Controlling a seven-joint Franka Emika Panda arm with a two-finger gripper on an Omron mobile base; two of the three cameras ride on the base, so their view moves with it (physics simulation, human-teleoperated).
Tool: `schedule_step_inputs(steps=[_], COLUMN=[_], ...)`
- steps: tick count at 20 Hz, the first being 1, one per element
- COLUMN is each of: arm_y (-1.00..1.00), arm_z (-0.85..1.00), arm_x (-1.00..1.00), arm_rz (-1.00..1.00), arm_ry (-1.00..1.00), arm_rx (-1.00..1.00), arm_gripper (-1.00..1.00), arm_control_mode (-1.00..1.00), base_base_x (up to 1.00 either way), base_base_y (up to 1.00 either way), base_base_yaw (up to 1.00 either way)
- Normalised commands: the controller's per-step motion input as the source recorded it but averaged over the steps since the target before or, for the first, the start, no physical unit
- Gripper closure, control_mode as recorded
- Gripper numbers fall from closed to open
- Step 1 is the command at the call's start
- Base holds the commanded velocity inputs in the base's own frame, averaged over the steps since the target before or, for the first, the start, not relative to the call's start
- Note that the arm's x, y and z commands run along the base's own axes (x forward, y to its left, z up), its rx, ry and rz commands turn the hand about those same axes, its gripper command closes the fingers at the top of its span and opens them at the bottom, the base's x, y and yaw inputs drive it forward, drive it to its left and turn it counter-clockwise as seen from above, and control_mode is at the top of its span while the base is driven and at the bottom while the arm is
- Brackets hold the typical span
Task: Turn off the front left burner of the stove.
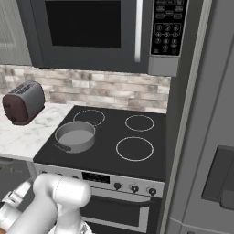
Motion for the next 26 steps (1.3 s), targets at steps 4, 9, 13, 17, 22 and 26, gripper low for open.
schedule_step_inputs(steps=[4,9,13,17,22,26], arm_y=[-0.06,-0.19,-0.24,-0.34,-0.29,-0.16], arm_z=[0.00,0.04,0.26,0.25,0.14,0.00], arm_x=[-0.12,0.00,-0.01,-0.09,0.00,0.00], arm_rz=[-0.11,-0.05,0.00,0.00,0.05,0.09], arm_ry=[-0.01,0.00,0.03,0.05,0.15,0.18], arm_rx=[-0.09,-0.04,0.00,0.00,0.00,0.00], arm_gripper=[-1.00,-1.00,-1.00,-1.00,-1.00,-1.00], arm_control_mode=[-1.00,-1.00,-1.00,-1.00,-1.00,-1.00], base_base_x=[0.00,0.00,0.00,0.00,0.00,0.00], base_base_y=[0.00,0.00,0.00,0.00,0.00,0.00], base_base_yaw=[0.00,0.00,0.00,0.00,0.00,0.00])
